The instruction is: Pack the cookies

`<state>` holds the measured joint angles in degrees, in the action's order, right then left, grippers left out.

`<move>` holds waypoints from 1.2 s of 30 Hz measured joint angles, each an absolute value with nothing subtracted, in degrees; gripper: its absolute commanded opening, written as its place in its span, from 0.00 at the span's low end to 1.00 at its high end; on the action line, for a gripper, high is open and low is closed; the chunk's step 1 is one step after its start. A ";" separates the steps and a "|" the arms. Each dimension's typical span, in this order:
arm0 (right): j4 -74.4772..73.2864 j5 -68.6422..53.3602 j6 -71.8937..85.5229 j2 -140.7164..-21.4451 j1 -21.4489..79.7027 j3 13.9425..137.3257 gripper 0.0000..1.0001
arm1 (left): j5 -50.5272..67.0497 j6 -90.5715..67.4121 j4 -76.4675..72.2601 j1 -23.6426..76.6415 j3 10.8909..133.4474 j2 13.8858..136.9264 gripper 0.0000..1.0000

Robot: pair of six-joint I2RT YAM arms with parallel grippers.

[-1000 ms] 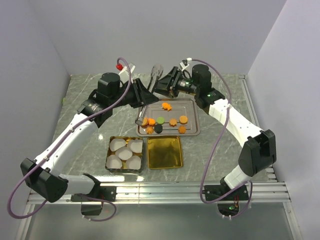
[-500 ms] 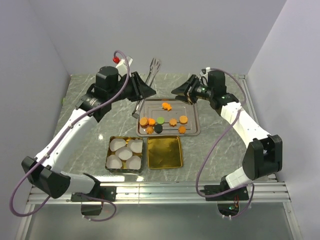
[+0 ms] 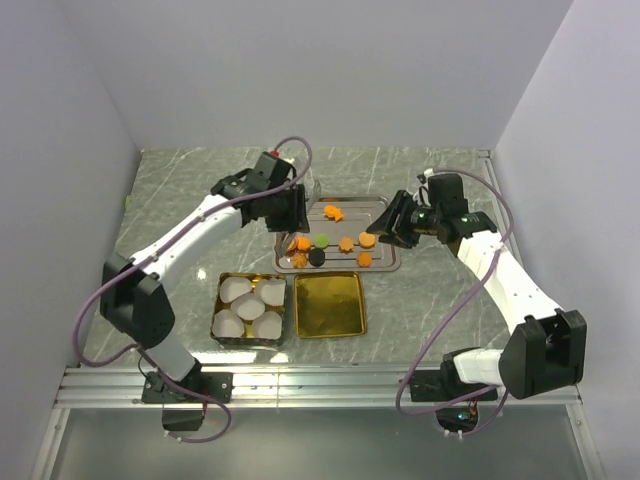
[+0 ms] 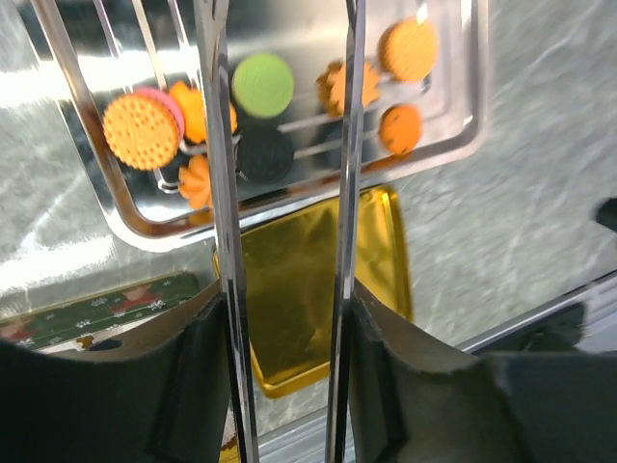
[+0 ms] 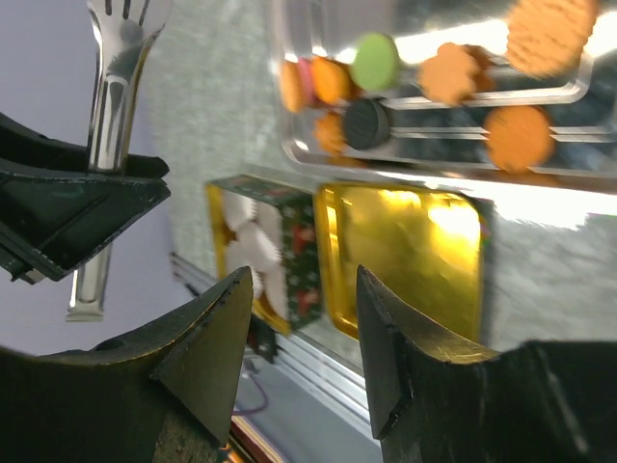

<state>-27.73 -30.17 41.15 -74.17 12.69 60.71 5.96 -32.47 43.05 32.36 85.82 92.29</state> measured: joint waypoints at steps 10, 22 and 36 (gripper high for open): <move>-34.50 -26.00 35.97 -71.66 11.20 58.65 0.55 | 2.04 -32.10 47.46 35.35 96.40 106.30 0.52; -38.15 -22.94 33.50 -67.11 9.15 56.71 0.55 | -3.18 -32.38 52.47 38.46 107.11 117.27 0.59; -41.10 -21.76 31.35 -64.47 6.94 54.30 0.55 | -4.43 -34.63 57.36 39.51 115.59 128.49 0.62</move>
<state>-41.10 -21.76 31.35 -64.47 6.94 54.30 -4.43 -34.63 57.36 39.51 115.59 128.49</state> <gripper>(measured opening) 0.545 0.622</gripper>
